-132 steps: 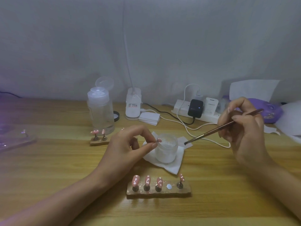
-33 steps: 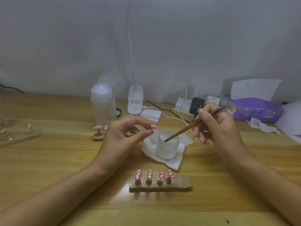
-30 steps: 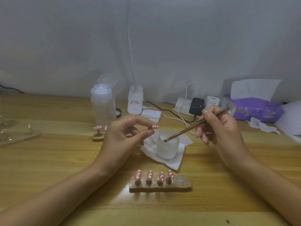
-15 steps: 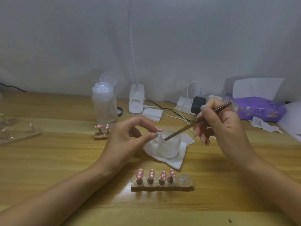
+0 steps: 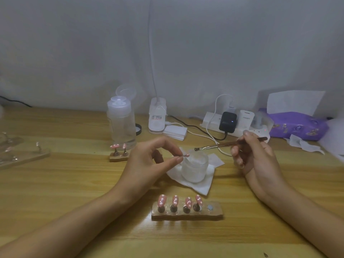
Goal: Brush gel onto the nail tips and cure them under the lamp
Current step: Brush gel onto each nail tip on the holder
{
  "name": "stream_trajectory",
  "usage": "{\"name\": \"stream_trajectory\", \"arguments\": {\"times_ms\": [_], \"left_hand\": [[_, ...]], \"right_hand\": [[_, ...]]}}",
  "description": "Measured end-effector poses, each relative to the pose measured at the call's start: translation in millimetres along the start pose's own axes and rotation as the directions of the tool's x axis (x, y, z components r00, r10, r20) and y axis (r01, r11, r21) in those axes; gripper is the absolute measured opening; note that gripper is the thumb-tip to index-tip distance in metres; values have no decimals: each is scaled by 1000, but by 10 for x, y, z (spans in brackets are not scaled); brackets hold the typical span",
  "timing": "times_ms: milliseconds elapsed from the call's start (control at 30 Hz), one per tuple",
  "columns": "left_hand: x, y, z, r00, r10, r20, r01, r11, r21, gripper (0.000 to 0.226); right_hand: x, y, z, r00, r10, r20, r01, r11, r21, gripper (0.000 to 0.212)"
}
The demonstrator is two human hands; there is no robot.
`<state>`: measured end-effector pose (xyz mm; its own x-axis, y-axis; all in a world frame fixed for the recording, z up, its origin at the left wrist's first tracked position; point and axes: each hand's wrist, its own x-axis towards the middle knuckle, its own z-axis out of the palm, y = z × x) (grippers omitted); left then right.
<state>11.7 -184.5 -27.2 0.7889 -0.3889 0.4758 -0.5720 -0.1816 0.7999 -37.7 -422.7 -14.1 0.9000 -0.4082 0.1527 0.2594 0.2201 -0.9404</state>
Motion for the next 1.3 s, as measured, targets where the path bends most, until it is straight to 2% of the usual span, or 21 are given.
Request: {"name": "stream_trajectory", "arguments": {"times_ms": [300,467,600,733,867,1300], "left_hand": [[-1,-13,12,1000,14,0,-14,1000,26,9],[5,-17,12,1000,20,11,-20,1000,17,7],[4,-4,11,999,30,22,-30,999,13,8],[4,9,15,999,30,20,-31,999,13,11],[4,10,16,999,30,25,-30,999,12,9],[-5,17,23,999,-9,40,9,1000,-9,7]], "right_hand": [[-21,24,29,990,-47,136,56,996,-64,26],[-6,32,-1,995,-46,88,50,998,-42,22],[-20,33,17,989,-51,141,62,995,-76,27],[-8,31,-5,992,-59,107,65,997,-52,23],[-16,37,0,986,-70,151,83,993,-84,24],[-9,25,-16,990,-91,112,98,994,-58,22]]}}
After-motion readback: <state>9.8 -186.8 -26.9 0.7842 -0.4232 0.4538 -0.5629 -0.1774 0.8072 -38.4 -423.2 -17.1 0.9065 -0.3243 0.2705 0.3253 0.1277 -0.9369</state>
